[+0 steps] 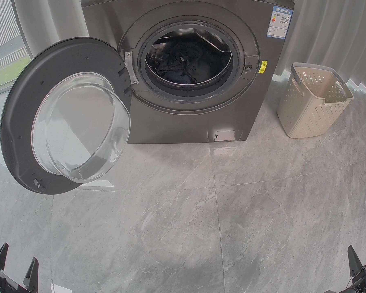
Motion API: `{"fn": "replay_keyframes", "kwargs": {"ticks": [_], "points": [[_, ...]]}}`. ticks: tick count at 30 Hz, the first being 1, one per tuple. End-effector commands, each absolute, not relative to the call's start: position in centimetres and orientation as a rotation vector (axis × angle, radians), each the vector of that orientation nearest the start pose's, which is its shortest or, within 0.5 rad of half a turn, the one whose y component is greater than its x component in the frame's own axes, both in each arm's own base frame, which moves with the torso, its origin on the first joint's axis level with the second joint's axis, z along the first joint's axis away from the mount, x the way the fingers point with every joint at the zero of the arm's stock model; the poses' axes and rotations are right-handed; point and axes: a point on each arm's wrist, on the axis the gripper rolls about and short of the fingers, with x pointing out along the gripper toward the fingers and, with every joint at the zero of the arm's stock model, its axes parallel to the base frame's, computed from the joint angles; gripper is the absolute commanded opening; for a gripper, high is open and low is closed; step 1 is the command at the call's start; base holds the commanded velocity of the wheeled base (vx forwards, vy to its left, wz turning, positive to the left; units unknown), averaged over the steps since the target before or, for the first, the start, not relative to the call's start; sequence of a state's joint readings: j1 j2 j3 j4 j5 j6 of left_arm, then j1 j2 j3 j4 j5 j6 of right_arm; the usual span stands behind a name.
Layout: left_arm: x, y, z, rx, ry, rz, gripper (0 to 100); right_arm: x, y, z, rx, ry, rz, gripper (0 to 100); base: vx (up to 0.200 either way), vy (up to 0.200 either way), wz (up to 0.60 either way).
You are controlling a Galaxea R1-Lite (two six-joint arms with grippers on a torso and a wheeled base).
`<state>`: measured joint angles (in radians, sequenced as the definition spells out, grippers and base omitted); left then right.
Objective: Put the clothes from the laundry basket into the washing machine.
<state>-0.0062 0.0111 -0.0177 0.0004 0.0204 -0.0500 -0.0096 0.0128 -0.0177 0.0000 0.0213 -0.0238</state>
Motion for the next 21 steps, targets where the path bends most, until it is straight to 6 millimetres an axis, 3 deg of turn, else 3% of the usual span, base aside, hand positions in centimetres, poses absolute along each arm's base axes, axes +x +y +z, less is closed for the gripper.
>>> {"fn": "replay_keyframes", "kwargs": {"ticks": [1, 21], "points": [[-2.29, 0.06, 7.57, -0.051, 0.000, 0.014, 100, -2.23, 0.07, 7.56, -0.024, 0.006, 0.012, 100, 0.000, 0.200, 0.00], [-2.28, 0.07, 7.52, -0.040, 0.003, 0.018, 100, -2.23, 0.07, 7.58, -0.023, 0.004, 0.014, 100, 0.000, 0.190, 0.00]]}}
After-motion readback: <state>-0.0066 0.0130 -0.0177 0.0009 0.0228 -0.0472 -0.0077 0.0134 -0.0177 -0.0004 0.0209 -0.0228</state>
